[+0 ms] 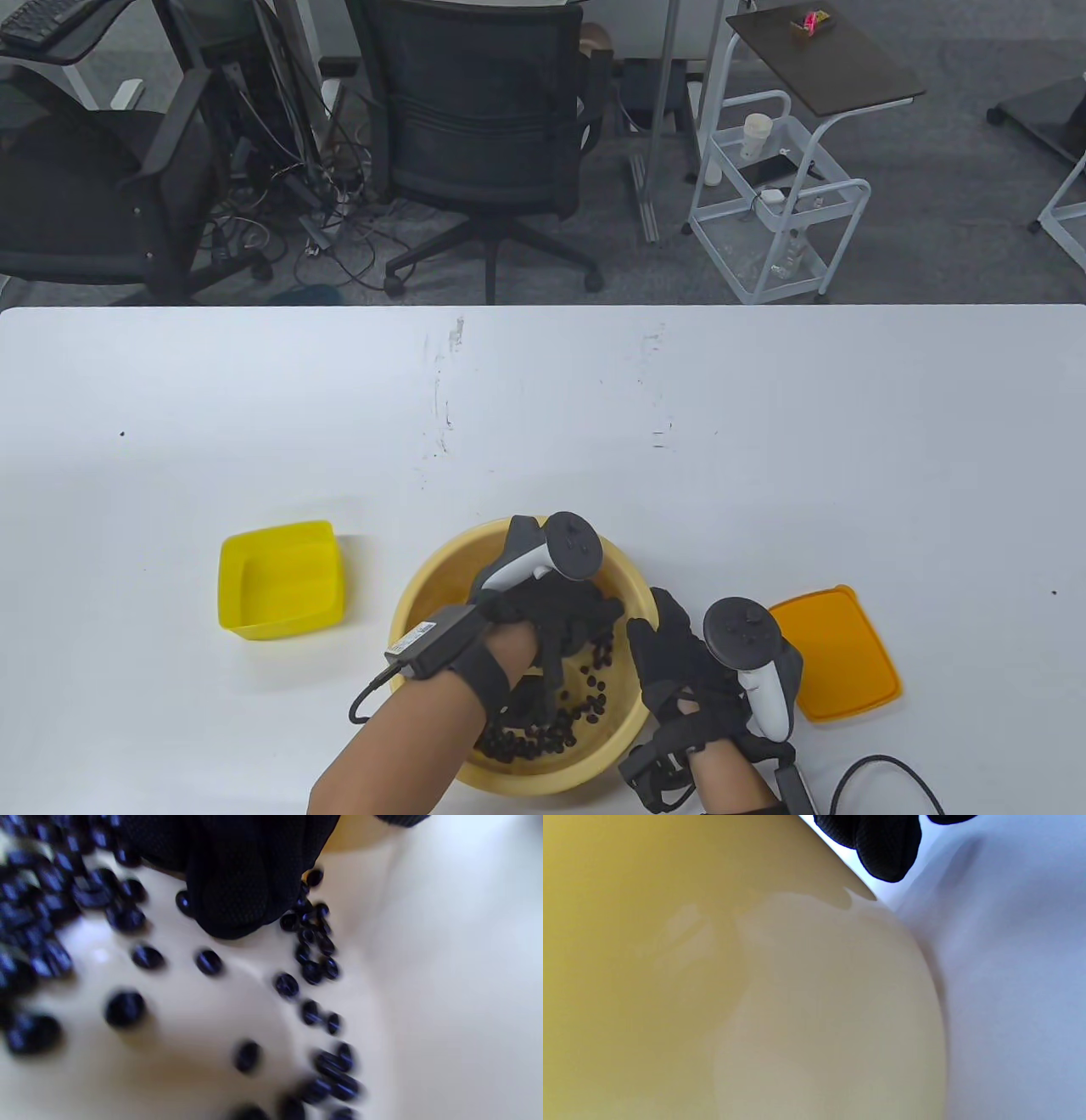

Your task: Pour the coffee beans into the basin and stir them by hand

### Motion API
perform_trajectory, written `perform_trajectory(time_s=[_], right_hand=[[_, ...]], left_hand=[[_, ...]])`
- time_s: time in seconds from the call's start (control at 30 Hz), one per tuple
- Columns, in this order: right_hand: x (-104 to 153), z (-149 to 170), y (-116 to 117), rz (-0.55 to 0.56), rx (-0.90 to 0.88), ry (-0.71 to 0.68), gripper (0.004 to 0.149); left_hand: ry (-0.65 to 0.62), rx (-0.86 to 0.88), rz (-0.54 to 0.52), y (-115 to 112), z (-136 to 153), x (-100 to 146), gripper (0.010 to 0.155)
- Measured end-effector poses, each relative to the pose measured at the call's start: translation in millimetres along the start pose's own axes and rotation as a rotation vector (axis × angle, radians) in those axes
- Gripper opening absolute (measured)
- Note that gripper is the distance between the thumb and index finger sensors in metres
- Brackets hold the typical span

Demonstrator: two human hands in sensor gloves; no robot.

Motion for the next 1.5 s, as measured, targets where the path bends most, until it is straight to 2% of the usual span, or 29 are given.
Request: perform_trajectory(time_s=[0.17,0.23,0.27,0.37,0.5,0.63,0.77,0.87,0.97,1.13,1.27,1.33,1.43,1.5], right_hand=[[0,0,0,-0.001,0.001,0.0,0.064],[0,0,0,-0.001,0.001,0.0,0.064],[0,0,0,-0.001,0.001,0.0,0.064],[0,0,0,-0.001,0.001,0.0,0.064],[0,0,0,-0.001,0.002,0.001,0.064],[0,0,0,0.001,0.003,0.001,0.064],[0,0,0,0.002,0.005,0.001,0.064],[0,0,0,0.002,0.003,0.001,0.064],[0,0,0,0.001,0.002,0.002,0.064],[0,0,0,0.001,0.002,0.001,0.064],[0,0,0,0.001,0.002,0.001,0.064],[0,0,0,0.001,0.001,0.001,0.064],[0,0,0,0.001,0.001,0.001,0.064],[0,0,0,0.001,0.001,0.001,0.064]], left_hand=[[0.175,-0.399,-0.038,-5,-7,4,0.062],[0.317,-0.563,-0.022,-6,-6,5,0.064],[0.386,-0.641,0.021,-8,-4,4,0.065],[0.51,-0.725,0.183,-13,4,1,0.072],[0.608,-0.612,0.404,-23,18,-1,0.087],[0.543,-0.469,0.531,-32,25,-4,0.089],[0.415,-0.329,0.637,-42,24,-7,0.087],[0.286,-0.23,0.69,-50,16,-9,0.084],[0.081,-0.079,0.73,-63,0,-12,0.081],[-0.112,0.055,0.671,-56,-15,-13,0.071],[-0.264,0.206,0.513,-37,-16,-11,0.071],[-0.252,0.228,0.393,-28,-11,-10,0.071],[-0.197,0.217,0.281,-14,-2,-6,0.071],[-0.147,0.163,0.173,-4,4,-2,0.071]])
Point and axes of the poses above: the tracker on the back of each hand, its own z axis roughly to the little-finger side, its own x axis roughly from the fingertips to the wrist, y = z × x, the point moved 2 cm from there along -x, roughly from the wrist to the fingertips, and after that the axes turned 15 degrees about z, right-handed, at the moved point
